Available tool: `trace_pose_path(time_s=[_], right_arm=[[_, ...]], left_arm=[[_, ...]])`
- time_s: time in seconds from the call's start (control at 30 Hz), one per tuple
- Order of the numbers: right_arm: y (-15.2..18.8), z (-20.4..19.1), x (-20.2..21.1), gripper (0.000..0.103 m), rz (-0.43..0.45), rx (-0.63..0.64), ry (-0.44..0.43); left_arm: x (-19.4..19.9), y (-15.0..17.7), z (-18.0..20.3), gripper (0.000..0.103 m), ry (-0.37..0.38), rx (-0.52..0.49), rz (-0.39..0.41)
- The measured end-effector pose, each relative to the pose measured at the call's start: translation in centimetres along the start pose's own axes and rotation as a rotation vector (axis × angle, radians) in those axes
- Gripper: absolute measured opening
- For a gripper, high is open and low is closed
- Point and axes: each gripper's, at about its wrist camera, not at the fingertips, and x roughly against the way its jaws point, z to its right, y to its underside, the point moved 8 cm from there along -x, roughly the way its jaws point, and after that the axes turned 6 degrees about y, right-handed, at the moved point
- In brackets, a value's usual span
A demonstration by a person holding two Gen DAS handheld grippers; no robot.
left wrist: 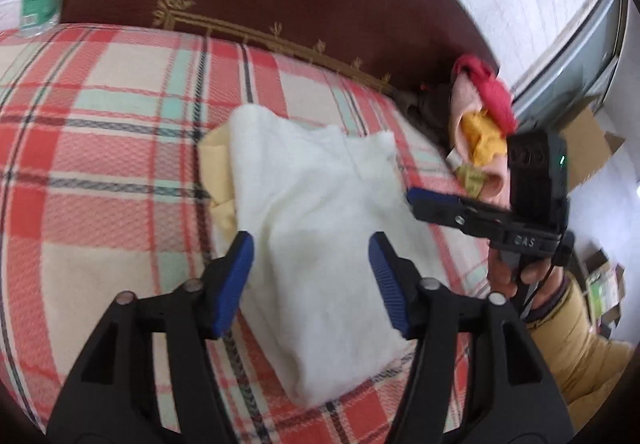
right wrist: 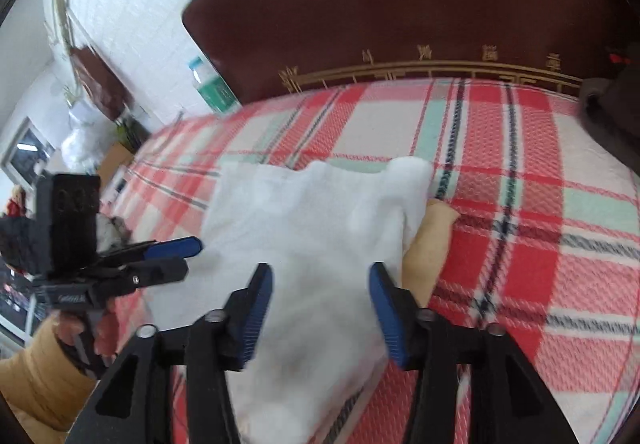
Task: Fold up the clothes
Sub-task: 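Fold the hem up toward the collar with both grippers, then lift the folded shirt with both grippers and carry it onto the grey-striped garment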
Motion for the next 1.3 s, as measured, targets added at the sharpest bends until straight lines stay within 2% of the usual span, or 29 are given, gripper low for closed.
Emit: trace_pose_path(time_s=[0.03, 0.07, 0.17, 0.3, 0.4, 0.5, 0.6, 0.67, 0.73, 0.77, 0.8, 0.83, 0.87, 0.9, 0.93, 1.0, 1.07, 1.17, 1.3], right_arm=[[0.3, 0.3, 0.3, 0.071, -0.001, -0.015, -0.01], [0.6, 0.5, 0.6, 0.072, -0.002, -0.03, -0.02], [1.5, 1.3, 1.4, 0.075, -0.005, -0.075, -0.051], [2.6, 2.2, 2.4, 0.077, -0.006, -0.132, -0.093], [1.5, 1.4, 1.5, 0.077, 0.009, -0.138, -0.133], [0.6, 0.5, 0.2, 0.077, 0.008, -0.125, -0.162], [0.1, -0.2, -0.4, 0.077, 0.011, -0.095, -0.152], [0.1, -0.3, -0.7, 0.071, 0.009, -0.083, -0.136], [0.2, -0.1, -0.8, 0.057, 0.009, -0.078, -0.116], [0.2, 0.0, -0.9, 0.053, 0.008, -0.075, -0.106], [0.2, 0.1, -1.0, 0.039, 0.006, -0.075, -0.099], [0.3, 0.4, -1.2, 0.024, -0.004, -0.085, -0.101], [0.4, 0.7, -1.3, 0.018, -0.014, -0.097, -0.107], [0.5, 0.8, -1.5, 0.015, -0.024, -0.121, -0.124], [0.5, 0.8, -1.5, 0.013, -0.032, -0.141, -0.137], [0.4, 0.7, -1.3, 0.011, -0.04, -0.187, -0.167], [0.2, 0.2, -0.6, 0.011, -0.028, -0.246, -0.228], [-0.4, -1.8, 1.5, 0.011, 0.014, -0.289, -0.298], [-1.2, -6.7, 3.9, 0.011, 0.049, -0.281, -0.369]], left_arm=[[0.9, 0.2, -0.3, 0.081, 0.005, 0.023, 0.024], [1.3, 0.6, -0.8, 0.085, 0.008, 0.05, 0.02], [1.2, 2.3, -1.4, 0.085, 0.042, 0.098, -0.04], [-0.7, 3.3, -0.7, 0.085, 0.075, 0.087, -0.116], [-1.8, 3.4, 0.4, 0.085, 0.129, 0.1, -0.158], [-2.8, 3.2, 1.1, 0.085, 0.133, 0.094, -0.183], [-3.3, 2.9, 1.2, 0.085, 0.148, 0.113, -0.198], [-3.4, 2.8, 1.2, 0.084, 0.154, 0.123, -0.202], [-3.5, 2.8, 1.0, 0.077, 0.138, 0.127, -0.199], [-3.5, 2.8, 0.8, 0.07, 0.13, 0.13, -0.197], [-3.5, 2.8, 0.5, 0.059, 0.11, 0.139, -0.198], [-3.4, 2.9, 0.1, 0.052, 0.089, 0.149, -0.199], [-3.4, 2.9, -0.3, 0.04, 0.069, 0.158, -0.2], [-3.3, 2.9, -0.5, 0.036, 0.064, 0.182, -0.201], [-3.2, 2.8, -0.7, 0.036, 0.06, 0.207, -0.202], [-3.1, 2.9, -0.8, 0.028, 0.048, 0.236, -0.211], [-2.7, 2.7, -0.3, 0.017, 0.112, 0.279, -0.213], [-1.0, 2.2, 0.7, 0.017, 0.172, 0.287, -0.196], [4.1, 1.2, 1.5, 0.017, 0.213, 0.258, -0.14]])
